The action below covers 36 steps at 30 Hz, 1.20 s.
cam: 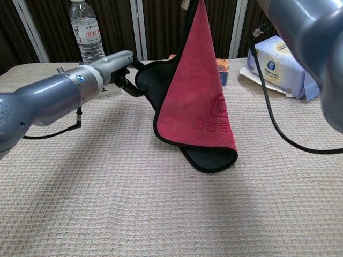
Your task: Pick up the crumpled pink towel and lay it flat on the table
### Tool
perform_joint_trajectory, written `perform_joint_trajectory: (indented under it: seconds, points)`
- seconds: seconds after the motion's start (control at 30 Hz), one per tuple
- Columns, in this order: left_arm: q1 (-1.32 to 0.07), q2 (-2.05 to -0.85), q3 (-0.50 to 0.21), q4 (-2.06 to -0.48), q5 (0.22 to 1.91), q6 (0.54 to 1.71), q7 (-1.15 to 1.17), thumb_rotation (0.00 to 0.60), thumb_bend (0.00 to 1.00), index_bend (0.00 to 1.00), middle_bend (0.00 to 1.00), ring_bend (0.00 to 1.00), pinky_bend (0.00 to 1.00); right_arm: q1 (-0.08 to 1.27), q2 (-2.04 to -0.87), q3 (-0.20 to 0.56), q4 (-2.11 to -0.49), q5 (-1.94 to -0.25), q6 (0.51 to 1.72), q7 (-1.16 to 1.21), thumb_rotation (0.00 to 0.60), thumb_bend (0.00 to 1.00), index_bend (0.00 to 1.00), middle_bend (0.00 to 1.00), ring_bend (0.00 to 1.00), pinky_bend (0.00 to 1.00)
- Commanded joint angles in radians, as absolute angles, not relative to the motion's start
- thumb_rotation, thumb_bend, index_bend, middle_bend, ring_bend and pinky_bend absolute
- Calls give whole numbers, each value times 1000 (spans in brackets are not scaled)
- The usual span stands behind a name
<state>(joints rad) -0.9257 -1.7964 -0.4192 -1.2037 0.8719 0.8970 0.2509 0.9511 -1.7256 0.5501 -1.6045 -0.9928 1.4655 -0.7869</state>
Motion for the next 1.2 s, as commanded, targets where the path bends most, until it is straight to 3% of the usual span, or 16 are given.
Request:
perform_joint_trajectory:
  seconds: [0.03, 0.53, 1.2]
  points:
    - [-924, -1729, -455, -1291, 881, 942, 268, 600, 520, 554, 193, 18, 97, 939, -1709, 548, -1615, -988, 1471, -783, 600, 477, 581, 124, 0, 0]
    - [-988, -1555, -540, -1447, 784, 991, 403, 600, 521, 562, 206, 18, 97, 888, -1628, 558, -1622, -951, 1469, -737, 600, 477, 581, 124, 0, 0]
    - [-1168, -1606, -568, -1294, 672, 1010, 494, 600, 527, 573, 227, 18, 97, 899, -1552, 619, -1465, -881, 1373, -601, 600, 477, 582, 124, 0, 0]
